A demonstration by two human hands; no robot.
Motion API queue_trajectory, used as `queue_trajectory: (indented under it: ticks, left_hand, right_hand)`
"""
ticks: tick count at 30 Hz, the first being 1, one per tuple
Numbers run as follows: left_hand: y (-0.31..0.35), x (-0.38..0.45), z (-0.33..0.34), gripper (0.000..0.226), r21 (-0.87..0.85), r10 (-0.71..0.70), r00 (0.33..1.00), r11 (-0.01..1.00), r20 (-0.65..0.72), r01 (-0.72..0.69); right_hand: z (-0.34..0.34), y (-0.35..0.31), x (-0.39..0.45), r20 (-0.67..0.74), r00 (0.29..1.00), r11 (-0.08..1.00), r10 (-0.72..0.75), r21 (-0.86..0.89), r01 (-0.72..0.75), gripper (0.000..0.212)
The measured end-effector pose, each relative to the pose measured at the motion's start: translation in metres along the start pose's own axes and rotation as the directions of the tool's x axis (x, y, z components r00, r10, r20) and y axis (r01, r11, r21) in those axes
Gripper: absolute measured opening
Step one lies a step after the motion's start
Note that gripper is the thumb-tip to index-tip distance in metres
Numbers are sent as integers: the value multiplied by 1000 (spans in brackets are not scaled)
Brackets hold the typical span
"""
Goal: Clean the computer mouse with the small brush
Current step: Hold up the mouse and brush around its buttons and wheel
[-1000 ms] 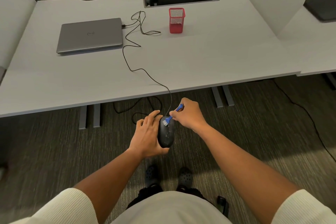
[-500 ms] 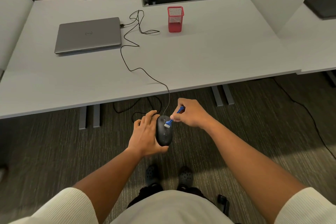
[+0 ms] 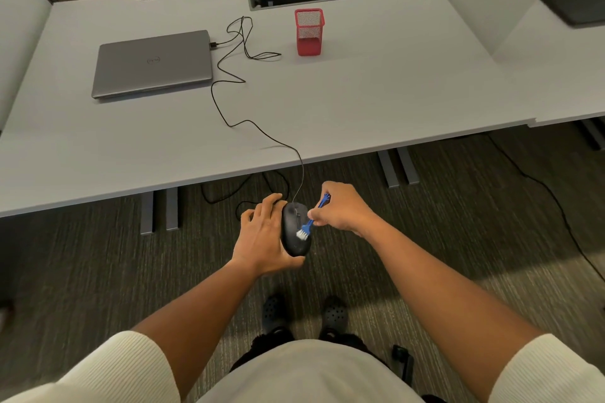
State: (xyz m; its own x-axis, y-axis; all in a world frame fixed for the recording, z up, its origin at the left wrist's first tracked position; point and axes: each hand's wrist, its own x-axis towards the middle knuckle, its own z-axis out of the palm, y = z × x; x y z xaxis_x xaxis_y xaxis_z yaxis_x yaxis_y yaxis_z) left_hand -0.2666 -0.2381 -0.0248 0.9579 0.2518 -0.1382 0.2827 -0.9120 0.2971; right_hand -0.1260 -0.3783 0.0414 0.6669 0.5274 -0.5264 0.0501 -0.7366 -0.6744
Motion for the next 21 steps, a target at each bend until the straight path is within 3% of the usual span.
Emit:
queue_trajectory:
  ticks: [2,4,7,10,15,18,21]
  left_hand:
    - [-1,0,0,116,19,-9,1000,1000,11,9]
    - [0,-1,0,117,29,-15,1000,999,15,14]
    - [2,-2,2,116,29,-13,1000,1000,13,13]
    - [4,-1,1,115,36,-9,1000,999,9,8]
    - [5,-4,-1,116,42,-33,999,999,24,32]
    - [5,-5,0,117,40,-33,999,999,34,32]
    - [6,-5,-1,116,18,-25,999,1000,27,24]
  right_hand:
    - [0,-1,0,-126,992,991,-14,-136,-3,19]
    - [-2,-6,-1,-146,989,994,-38,-110,23,19]
    - [2,-15,-7,-41,997,997,-66,-33,65,27]
    - [9,-13,-13,54,997,995,-58,-82,62,28]
    - [5,-5,-10,-159,986,988,-45,-150,21,25]
    - [1,-8,-13,0,998,997,-70,-24,70,28]
    - [7,-8,-18,140,987,983,-82,-151,103,30]
